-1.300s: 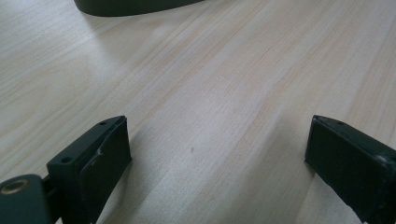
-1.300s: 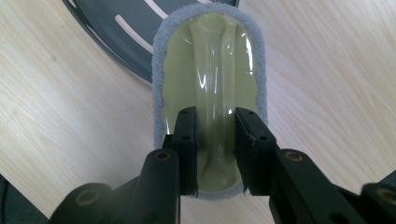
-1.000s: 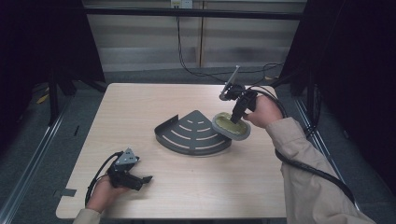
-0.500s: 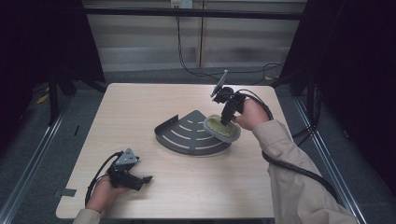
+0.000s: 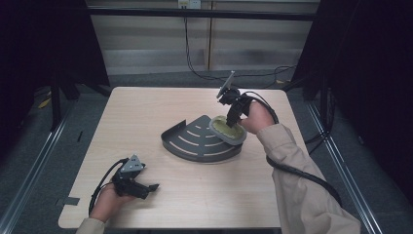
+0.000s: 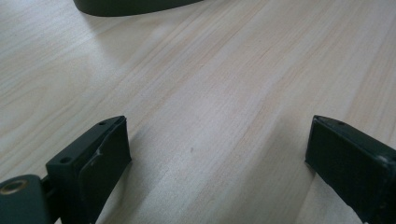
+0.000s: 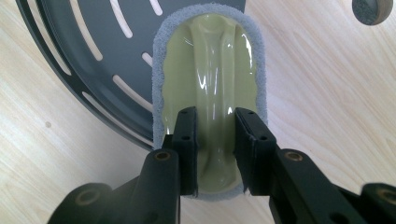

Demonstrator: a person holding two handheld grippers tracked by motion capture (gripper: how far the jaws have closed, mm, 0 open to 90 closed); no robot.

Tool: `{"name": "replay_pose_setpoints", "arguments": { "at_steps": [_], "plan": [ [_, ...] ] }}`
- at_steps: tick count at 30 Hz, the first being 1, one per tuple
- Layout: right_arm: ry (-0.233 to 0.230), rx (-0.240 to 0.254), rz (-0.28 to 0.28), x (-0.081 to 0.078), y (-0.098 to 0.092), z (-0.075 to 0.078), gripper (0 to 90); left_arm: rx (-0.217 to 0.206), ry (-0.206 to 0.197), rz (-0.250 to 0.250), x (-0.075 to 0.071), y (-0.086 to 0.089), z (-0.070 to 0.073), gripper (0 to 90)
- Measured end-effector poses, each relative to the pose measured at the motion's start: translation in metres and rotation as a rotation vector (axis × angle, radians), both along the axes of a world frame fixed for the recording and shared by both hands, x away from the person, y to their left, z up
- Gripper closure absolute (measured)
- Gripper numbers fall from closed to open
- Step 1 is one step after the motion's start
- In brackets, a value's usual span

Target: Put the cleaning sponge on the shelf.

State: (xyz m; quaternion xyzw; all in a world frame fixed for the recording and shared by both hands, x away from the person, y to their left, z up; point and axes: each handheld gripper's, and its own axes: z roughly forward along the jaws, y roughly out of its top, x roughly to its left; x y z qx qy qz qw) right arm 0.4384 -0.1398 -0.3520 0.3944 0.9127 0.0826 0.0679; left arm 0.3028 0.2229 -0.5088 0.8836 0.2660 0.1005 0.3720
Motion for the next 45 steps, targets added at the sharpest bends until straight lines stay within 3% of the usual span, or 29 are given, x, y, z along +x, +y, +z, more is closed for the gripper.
{"name": "replay_pose_setpoints", "arguments": {
  "at_steps": [4, 45],
  "plan": [
    [0.007, 0.023, -0.012, 0.002, 0.004, -0.002, 71.4, 0.000, 0.000, 0.000, 0.000, 0.000, 0.000, 5.9],
    [0.042, 0.039, -0.046, 0.014, 0.021, -0.033, 71.3, 0.000, 0.000, 0.002, 0.000, 0.000, 0.000, 5.9]
  ]
}}
